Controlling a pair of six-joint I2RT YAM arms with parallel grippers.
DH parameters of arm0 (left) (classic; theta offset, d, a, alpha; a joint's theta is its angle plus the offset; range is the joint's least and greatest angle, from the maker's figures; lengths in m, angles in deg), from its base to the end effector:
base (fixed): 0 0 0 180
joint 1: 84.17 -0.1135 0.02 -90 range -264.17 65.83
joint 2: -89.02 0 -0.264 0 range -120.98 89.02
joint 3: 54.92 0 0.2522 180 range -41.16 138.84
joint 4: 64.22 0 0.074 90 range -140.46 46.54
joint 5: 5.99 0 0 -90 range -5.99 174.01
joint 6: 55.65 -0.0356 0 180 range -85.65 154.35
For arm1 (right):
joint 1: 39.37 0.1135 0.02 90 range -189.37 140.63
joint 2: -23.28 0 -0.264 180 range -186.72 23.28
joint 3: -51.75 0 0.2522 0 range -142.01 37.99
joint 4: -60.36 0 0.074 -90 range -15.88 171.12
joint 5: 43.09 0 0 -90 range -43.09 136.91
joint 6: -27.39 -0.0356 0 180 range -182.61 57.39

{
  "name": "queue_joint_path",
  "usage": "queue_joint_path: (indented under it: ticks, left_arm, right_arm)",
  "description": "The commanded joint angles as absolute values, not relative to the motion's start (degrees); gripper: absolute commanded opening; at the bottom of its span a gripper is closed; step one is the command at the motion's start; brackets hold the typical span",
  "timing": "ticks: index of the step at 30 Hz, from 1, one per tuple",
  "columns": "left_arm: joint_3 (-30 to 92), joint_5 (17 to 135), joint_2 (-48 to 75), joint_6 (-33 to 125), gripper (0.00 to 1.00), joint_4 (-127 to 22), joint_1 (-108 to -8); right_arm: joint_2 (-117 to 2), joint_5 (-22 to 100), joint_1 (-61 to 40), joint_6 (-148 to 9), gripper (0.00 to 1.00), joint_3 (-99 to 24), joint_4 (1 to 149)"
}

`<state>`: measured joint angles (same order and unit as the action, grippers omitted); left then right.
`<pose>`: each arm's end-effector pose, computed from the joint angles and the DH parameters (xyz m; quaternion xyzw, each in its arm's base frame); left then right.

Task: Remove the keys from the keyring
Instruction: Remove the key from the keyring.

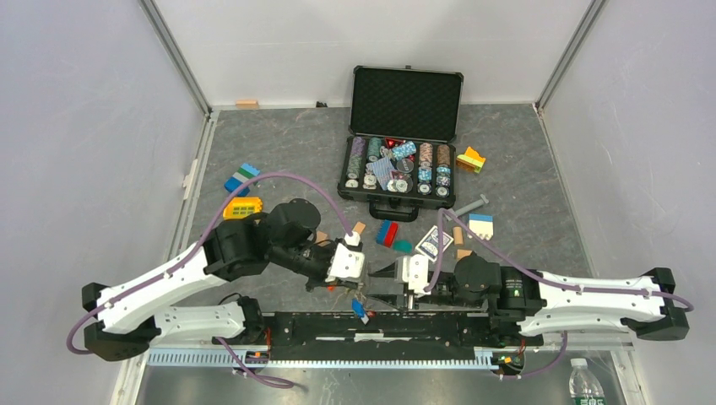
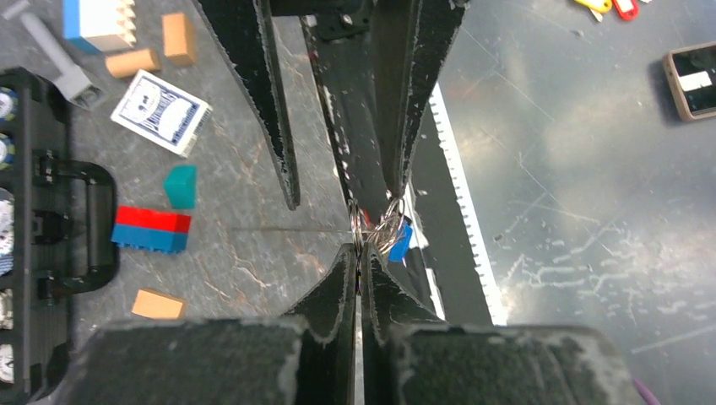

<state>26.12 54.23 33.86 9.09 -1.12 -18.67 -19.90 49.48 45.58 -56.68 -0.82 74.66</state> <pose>0.0584 -0.1708 0.3768 0.6964 0.5268 -0.3639 0.3242 0.0179 0.1846 0.3259 -0.5142 0.5276 0.4173 0.5321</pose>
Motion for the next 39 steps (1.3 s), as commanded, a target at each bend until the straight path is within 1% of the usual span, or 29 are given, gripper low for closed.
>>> queue_joint_path:
  ticks: [1,6,16,20,26,31,35,39]
  left_arm:
    - [29.4,50.8,33.5,5.6,0.02,1.6,-18.4]
    - [30.2,49.3,32.1,5.3,0.02,3.4,-18.4]
    - [30.7,48.5,31.1,5.2,0.02,3.7,-18.4]
    - [30.8,48.2,30.9,5.2,0.02,3.7,-18.4]
    - [31.2,47.8,31.1,5.1,0.02,3.7,-18.4]
    - [31.0,47.1,31.4,5.0,0.02,3.7,-18.4]
    - [30.7,46.9,31.1,5.0,0.02,3.8,-18.4]
    - [30.6,46.7,31.3,5.1,0.02,3.8,-18.4]
  right_arm:
    - [-20.9,47.1,45.5,-57.7,0.47,-3.2,74.5]
    - [-22.1,47.1,45.5,-58.1,0.42,-2.4,71.3]
    - [-23.2,44.2,45.5,-59.2,0.41,-1.7,67.7]
    - [-23.8,43.8,45.5,-59.2,0.35,-1.5,66.9]
    - [-24.9,43.9,45.5,-58.9,0.34,-1.7,67.4]
    - [-24.8,44.2,45.5,-58.7,0.29,-1.5,67.4]
    - [-24.5,44.3,45.5,-58.6,0.28,-1.4,66.7]
    - [-24.5,44.2,45.5,-58.5,0.23,-1.5,66.7]
